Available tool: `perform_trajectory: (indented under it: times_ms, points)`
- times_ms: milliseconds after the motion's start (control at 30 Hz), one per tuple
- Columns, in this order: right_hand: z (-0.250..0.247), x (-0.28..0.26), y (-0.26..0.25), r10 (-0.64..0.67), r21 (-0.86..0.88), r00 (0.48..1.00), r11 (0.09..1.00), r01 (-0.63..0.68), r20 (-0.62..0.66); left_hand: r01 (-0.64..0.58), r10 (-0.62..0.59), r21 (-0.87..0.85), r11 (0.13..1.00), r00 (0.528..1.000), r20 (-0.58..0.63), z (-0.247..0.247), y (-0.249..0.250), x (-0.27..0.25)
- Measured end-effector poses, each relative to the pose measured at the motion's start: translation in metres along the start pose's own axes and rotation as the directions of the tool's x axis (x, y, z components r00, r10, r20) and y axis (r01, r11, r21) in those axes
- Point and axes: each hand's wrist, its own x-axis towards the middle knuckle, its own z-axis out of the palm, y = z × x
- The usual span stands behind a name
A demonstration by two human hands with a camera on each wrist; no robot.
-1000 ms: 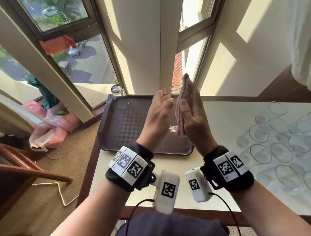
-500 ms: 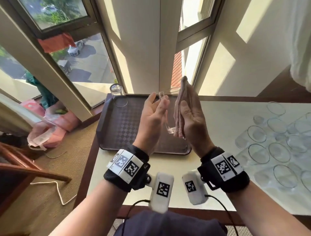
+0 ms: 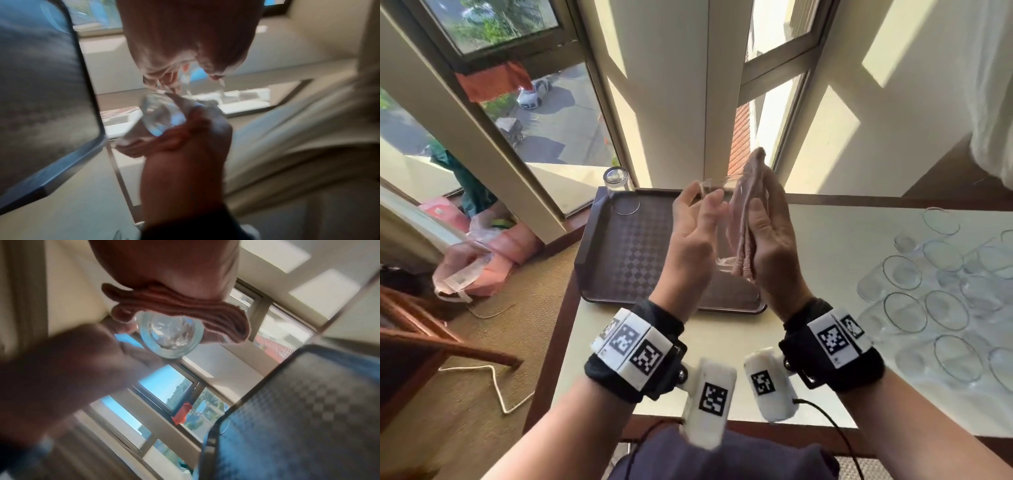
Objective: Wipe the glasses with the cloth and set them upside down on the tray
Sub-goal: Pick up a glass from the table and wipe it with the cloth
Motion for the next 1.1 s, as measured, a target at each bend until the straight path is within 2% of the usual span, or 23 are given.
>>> perform_trajectory:
  times_ms: [67,100,167,267,300,367,433,500,533,600,667,733,800,833,900,933,1000,1067,1100]
  points:
    - [0.004,0.000,0.003,-0.089,-0.086,0.996,0.992,0.088,-0.007,-0.019,0.020,0.043,0.999,0.999,-0.036,0.010,0.001,0.001]
    - [0.006,0.000,0.002,-0.076,-0.063,0.997,0.995,0.075,-0.006,-0.037,0.038,0.044,0.998,0.998,-0.044,0.012,0.001,0.002]
    - [0.007,-0.002,-0.003,0.001,0.080,1.000,0.997,-0.001,0.003,-0.067,0.067,0.003,0.998,0.997,-0.032,0.011,0.003,0.004]
    - [0.005,-0.007,-0.019,0.165,0.299,0.983,0.937,-0.182,0.081,-0.098,0.103,-0.112,0.989,0.994,0.038,0.006,0.004,0.003]
    - [0.002,-0.007,-0.020,0.211,0.317,0.973,0.920,-0.231,0.097,-0.083,0.090,-0.116,0.990,0.994,0.058,0.003,0.004,0.005]
    - [-0.002,-0.005,-0.018,0.213,0.332,0.971,0.913,-0.238,0.109,-0.042,0.047,-0.059,0.997,0.995,0.088,0.000,0.008,0.005]
    - [-0.003,-0.001,-0.018,0.151,0.235,0.988,0.959,-0.157,0.044,-0.001,0.004,-0.042,0.999,0.997,0.071,-0.004,0.008,0.008]
    - [-0.006,0.003,-0.013,0.024,-0.016,1.000,1.000,-0.024,-0.016,0.038,-0.037,-0.118,0.992,0.999,0.009,-0.005,0.005,0.008]
    - [-0.005,0.003,-0.010,-0.038,-0.133,0.999,0.990,0.034,-0.026,0.034,-0.033,-0.134,0.990,0.999,0.007,-0.004,0.003,0.006]
    - [-0.002,0.003,-0.007,-0.093,-0.203,0.995,0.975,0.087,-0.021,0.013,-0.010,-0.104,0.994,1.000,0.024,0.003,0.002,0.000]
    - [0.000,0.001,-0.009,-0.072,-0.087,0.997,0.993,0.075,0.032,-0.036,0.038,-0.123,0.992,0.999,0.015,0.010,0.001,-0.003]
    - [-0.001,-0.004,-0.019,0.021,0.095,0.996,0.995,-0.028,0.083,-0.054,0.068,-0.230,0.972,0.996,0.054,0.014,0.005,-0.006]
    - [-0.006,-0.008,-0.031,0.145,0.174,0.985,0.972,-0.160,0.095,-0.034,0.069,-0.292,0.956,0.991,0.111,0.012,0.011,-0.005]
    - [-0.008,-0.008,-0.034,0.195,0.201,0.975,0.956,-0.212,0.102,-0.024,0.066,-0.281,0.959,0.988,0.142,0.011,0.014,-0.004]
    - [-0.013,-0.004,-0.036,0.157,0.247,0.979,0.951,-0.185,0.127,-0.022,0.050,-0.186,0.982,0.988,0.145,0.007,0.015,0.002]
    - [-0.013,-0.001,-0.037,0.102,0.204,0.989,0.971,-0.121,0.104,-0.029,0.051,-0.169,0.985,0.990,0.130,0.006,0.015,0.004]
    - [-0.011,0.007,-0.032,-0.027,-0.032,0.998,0.999,0.029,0.056,-0.042,0.055,-0.169,0.985,0.996,0.076,0.008,0.020,0.002]
    - [-0.006,0.010,-0.022,-0.137,-0.252,0.990,0.957,0.143,0.041,-0.056,0.058,-0.105,0.993,0.998,0.017,0.011,0.018,0.001]
    - [-0.003,0.010,-0.018,-0.165,-0.294,0.986,0.941,0.168,0.034,-0.062,0.061,-0.074,0.995,0.998,-0.009,0.015,0.019,0.002]
